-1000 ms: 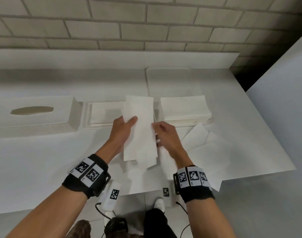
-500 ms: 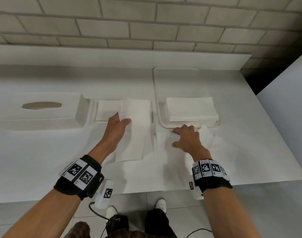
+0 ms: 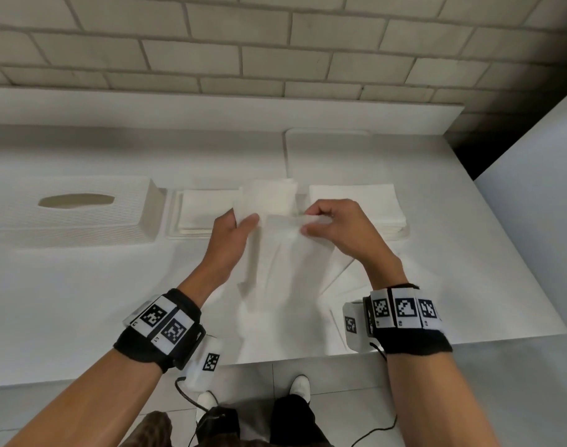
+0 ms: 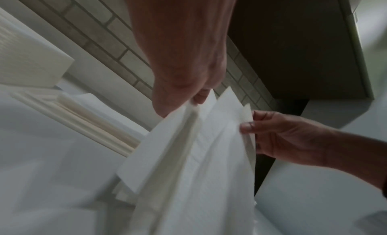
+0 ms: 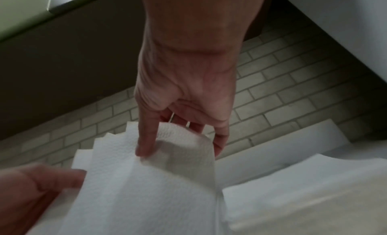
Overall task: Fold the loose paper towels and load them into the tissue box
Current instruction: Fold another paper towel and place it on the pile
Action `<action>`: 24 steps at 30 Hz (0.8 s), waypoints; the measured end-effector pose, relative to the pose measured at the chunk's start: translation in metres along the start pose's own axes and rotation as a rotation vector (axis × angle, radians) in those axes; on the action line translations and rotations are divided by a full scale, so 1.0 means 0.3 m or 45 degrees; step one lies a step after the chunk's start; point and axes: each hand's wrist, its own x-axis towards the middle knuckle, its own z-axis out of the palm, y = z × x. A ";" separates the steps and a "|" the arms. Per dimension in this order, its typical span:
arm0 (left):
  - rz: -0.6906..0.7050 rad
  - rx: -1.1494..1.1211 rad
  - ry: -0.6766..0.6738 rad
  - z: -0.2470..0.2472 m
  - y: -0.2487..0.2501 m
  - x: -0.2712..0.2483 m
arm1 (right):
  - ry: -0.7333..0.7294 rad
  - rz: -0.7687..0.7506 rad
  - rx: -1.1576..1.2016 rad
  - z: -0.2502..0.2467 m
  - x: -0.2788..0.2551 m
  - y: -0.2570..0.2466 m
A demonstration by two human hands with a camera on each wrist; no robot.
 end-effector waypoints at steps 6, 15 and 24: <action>-0.195 -0.407 -0.303 0.015 0.045 -0.015 | 0.232 -0.069 0.018 0.043 0.047 -0.105; -0.022 -0.313 -0.144 -0.027 0.033 -0.019 | 0.115 0.115 0.601 0.139 0.005 -0.010; 0.066 -0.244 -0.156 -0.041 0.013 -0.036 | 0.045 0.014 0.779 0.205 -0.023 0.003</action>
